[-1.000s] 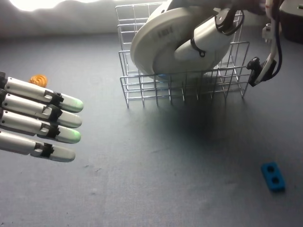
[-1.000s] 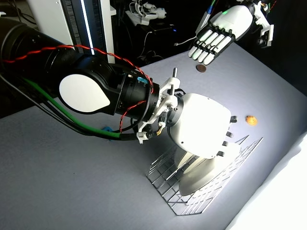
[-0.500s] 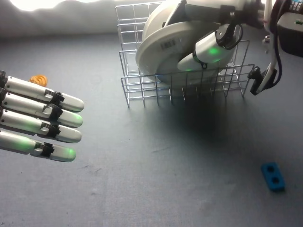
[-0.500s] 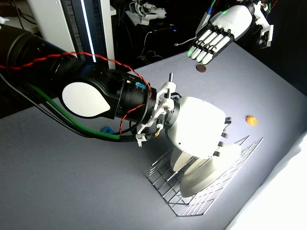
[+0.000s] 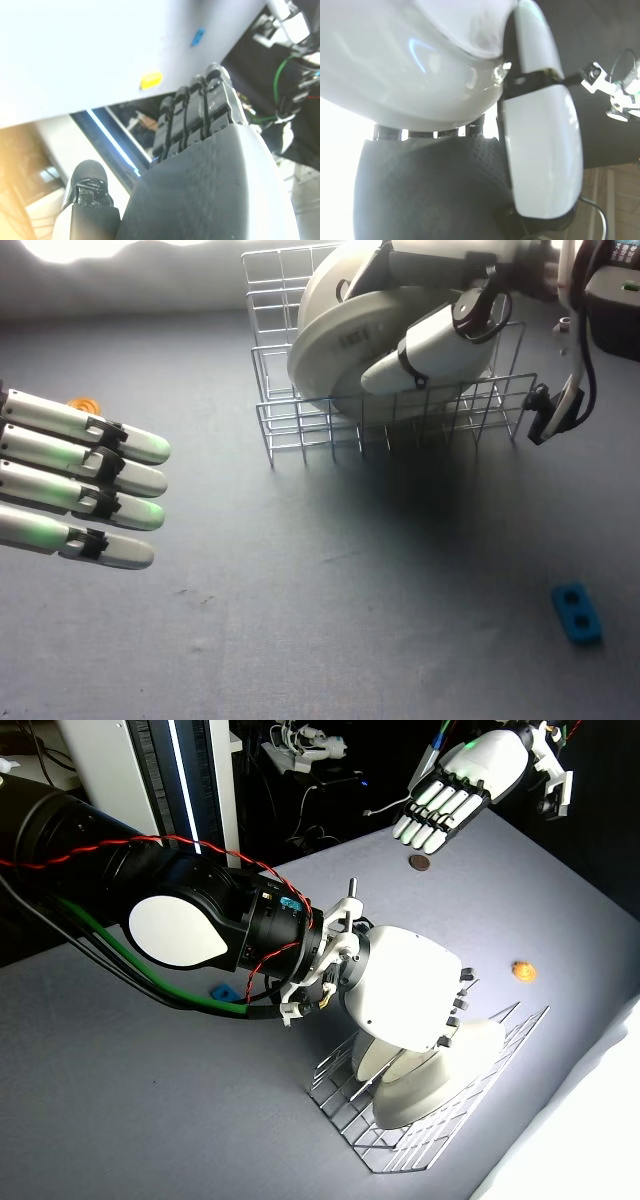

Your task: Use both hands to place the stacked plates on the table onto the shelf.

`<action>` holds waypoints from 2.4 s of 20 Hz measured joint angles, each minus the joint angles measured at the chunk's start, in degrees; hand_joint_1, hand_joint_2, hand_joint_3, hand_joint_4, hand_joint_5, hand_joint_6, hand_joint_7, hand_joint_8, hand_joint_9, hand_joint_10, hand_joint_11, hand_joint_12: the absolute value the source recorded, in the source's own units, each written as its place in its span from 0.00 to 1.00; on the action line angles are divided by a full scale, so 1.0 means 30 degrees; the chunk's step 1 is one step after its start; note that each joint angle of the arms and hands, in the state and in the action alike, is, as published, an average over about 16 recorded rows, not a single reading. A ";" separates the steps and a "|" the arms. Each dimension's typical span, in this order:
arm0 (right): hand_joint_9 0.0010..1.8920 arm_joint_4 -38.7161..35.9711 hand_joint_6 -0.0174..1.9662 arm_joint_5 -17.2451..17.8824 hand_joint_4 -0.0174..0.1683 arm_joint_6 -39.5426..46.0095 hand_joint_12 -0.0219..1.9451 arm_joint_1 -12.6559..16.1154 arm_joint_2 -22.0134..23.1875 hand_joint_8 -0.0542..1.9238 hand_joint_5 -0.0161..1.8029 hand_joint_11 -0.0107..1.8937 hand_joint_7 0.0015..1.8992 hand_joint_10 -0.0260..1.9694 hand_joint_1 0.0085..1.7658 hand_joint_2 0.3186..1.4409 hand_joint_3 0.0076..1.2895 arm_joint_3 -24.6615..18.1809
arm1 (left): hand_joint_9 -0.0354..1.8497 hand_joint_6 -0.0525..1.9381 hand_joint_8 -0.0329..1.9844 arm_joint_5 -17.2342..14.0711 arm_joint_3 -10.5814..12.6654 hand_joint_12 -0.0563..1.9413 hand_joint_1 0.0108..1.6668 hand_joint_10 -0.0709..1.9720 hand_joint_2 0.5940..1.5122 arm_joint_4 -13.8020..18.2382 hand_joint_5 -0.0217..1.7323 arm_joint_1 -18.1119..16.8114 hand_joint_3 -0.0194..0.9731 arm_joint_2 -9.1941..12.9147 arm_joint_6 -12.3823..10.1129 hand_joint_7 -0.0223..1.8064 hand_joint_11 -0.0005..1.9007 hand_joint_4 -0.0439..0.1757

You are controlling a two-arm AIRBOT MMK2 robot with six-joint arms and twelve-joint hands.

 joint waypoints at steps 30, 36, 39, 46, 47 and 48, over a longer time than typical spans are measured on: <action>0.10 -0.0033 0.71 -0.0210 0.07 -0.0984 0.98 0.1276 0.1609 0.81 0.10 0.06 0.11 0.88 0.53 0.76 0.00 -0.2014 | 0.03 0.03 0.02 -0.0736 0.0839 0.03 0.00 0.04 0.64 0.0499 0.05 0.0085 0.04 -0.0142 -0.0178 0.04 0.01 0.24; 0.10 -0.0032 0.68 -0.0313 0.07 -0.2658 0.98 0.1687 0.3046 0.80 0.10 0.08 0.10 0.88 0.51 0.77 0.00 -0.4495 | 0.05 0.03 0.02 -0.0778 0.0913 0.04 0.00 0.04 0.64 0.0494 0.07 0.0071 0.04 -0.0186 -0.0181 0.06 0.02 0.23; 0.11 0.0111 0.71 -0.0475 0.07 -0.3688 0.98 0.1739 0.3823 0.83 0.10 0.11 0.11 0.89 0.48 0.77 0.00 -0.6110 | 0.10 0.03 0.03 -0.0812 0.0948 0.12 0.00 0.07 0.65 0.0491 0.13 0.0064 0.04 -0.0201 -0.0183 0.13 0.04 0.23; 0.25 0.0615 0.83 -0.1074 0.08 -0.5763 0.98 0.1106 0.5235 0.91 0.20 0.27 0.22 0.93 0.39 0.74 0.00 -0.9831 | 0.29 0.23 0.36 -0.0904 0.0966 0.52 0.01 0.43 0.67 0.0458 0.33 0.0056 0.04 -0.0207 -0.0195 0.33 0.21 0.23; 0.26 0.0659 0.84 -0.1138 0.08 -0.5929 0.98 0.1036 0.5326 0.92 0.21 0.29 0.23 0.94 0.39 0.74 0.00 -1.0111 | 0.31 0.25 0.38 -0.0913 0.0966 0.56 0.01 0.45 0.67 0.0455 0.35 0.0056 0.04 -0.0207 -0.0196 0.35 0.23 0.23; 0.27 0.0710 0.86 -0.1202 0.08 -0.6081 0.98 0.0957 0.5407 0.94 0.22 0.30 0.24 0.95 0.38 0.73 0.00 -1.0376 | 0.33 0.26 0.41 -0.0921 0.0966 0.60 0.01 0.48 0.68 0.0453 0.37 0.0056 0.04 -0.0207 -0.0197 0.37 0.24 0.23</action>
